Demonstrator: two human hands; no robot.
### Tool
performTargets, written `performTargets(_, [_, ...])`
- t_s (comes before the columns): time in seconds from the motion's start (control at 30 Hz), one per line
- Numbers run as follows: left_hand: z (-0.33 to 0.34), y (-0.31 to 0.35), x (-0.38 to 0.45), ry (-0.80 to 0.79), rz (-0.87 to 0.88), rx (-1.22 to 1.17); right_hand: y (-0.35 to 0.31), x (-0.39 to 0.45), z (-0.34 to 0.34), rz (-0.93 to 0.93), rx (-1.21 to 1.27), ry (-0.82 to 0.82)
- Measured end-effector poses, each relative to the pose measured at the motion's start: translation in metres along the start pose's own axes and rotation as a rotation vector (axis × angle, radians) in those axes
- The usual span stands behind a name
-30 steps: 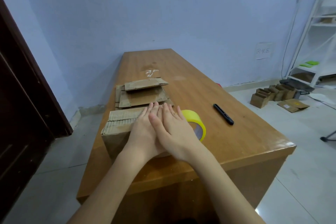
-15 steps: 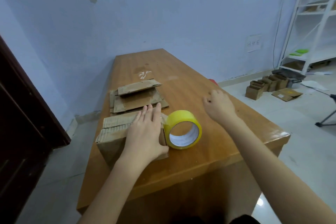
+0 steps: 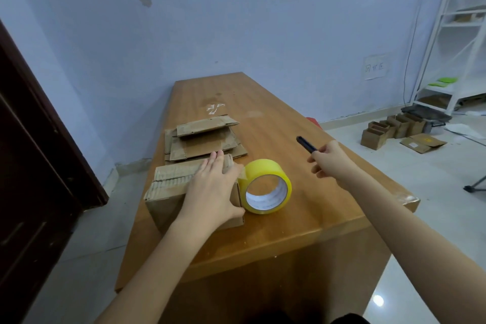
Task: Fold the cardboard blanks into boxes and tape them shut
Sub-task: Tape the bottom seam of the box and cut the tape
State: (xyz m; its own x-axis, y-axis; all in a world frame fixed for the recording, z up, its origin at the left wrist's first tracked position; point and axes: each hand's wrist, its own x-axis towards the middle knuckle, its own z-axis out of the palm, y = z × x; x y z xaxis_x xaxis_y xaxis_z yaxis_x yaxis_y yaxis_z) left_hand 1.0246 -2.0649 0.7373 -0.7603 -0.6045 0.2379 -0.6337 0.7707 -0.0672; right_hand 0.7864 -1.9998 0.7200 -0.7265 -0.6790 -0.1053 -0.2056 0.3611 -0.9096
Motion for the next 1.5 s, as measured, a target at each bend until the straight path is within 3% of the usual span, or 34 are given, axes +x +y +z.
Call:
performTargets(0.07, [-0.001, 0.003, 0.003, -0.017, -0.013, 0.017, -0.016, -0.023, -0.005, -0.079, 0.044, -0.034])
performTargets(0.17, [-0.002, 0.007, 0.004, -0.042, -0.028, 0.043, -0.040, -0.060, -0.004, -0.122, 0.069, -0.212])
performTargets(0.3, [-0.003, 0.003, 0.002, -0.034, -0.052, 0.000, -0.057, -0.098, 0.010, -0.174, -0.015, -0.364])
performTargets(0.5, [-0.015, -0.002, 0.005, -0.137, -0.062, -0.011, -0.050, -0.111, 0.031, -0.353, -0.298, -0.280])
performTargets(0.77, [-0.024, -0.010, 0.004, -0.134, -0.023, 0.087, -0.049, -0.101, 0.053, -0.403, -0.426, -0.195])
performTargets(1.17, [-0.015, -0.007, 0.004, -0.176, -0.035, -0.019, -0.040, -0.114, 0.033, -0.492, -0.391, -0.310])
performTargets(1.5, [-0.016, -0.006, 0.002, -0.157, -0.038, -0.029, -0.023, -0.139, 0.031, -0.597, -0.386, -0.254])
